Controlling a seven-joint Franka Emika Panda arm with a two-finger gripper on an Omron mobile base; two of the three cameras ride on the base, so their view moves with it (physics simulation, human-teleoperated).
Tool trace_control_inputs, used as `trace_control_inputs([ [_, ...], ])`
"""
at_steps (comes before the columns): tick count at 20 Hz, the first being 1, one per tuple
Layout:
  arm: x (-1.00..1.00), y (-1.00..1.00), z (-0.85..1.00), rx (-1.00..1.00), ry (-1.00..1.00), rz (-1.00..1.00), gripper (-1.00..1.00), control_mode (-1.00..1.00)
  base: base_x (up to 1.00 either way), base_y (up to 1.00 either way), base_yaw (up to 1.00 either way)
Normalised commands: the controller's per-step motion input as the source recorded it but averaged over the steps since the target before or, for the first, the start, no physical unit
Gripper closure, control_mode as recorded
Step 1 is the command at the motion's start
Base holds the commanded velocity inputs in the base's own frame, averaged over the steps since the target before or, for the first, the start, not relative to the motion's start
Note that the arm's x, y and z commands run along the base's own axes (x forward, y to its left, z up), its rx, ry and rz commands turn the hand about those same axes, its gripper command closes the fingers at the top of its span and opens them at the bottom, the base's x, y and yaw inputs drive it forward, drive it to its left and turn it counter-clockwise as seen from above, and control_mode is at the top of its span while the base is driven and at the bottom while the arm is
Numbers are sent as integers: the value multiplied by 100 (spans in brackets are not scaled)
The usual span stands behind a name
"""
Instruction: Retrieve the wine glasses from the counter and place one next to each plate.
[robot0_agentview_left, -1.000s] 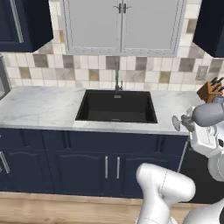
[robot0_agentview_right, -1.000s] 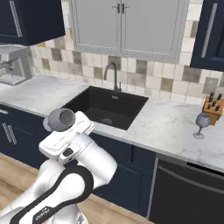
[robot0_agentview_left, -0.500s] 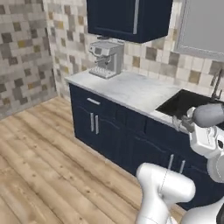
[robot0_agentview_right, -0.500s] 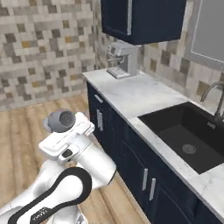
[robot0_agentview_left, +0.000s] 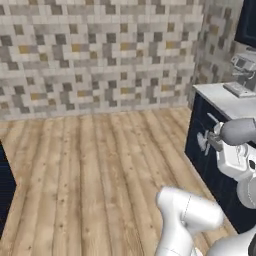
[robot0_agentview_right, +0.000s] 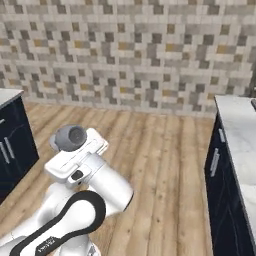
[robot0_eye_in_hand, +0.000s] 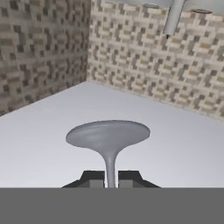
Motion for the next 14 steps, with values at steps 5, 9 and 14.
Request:
trace_control_inputs([
  [5,0,0,0,0,0,0,100,100,0,0,100],
  [9,0,0,0,0,0,0,100,100,0,0,100],
  [14,0,0,0,0,0,0,100,100,2,0,100],
])
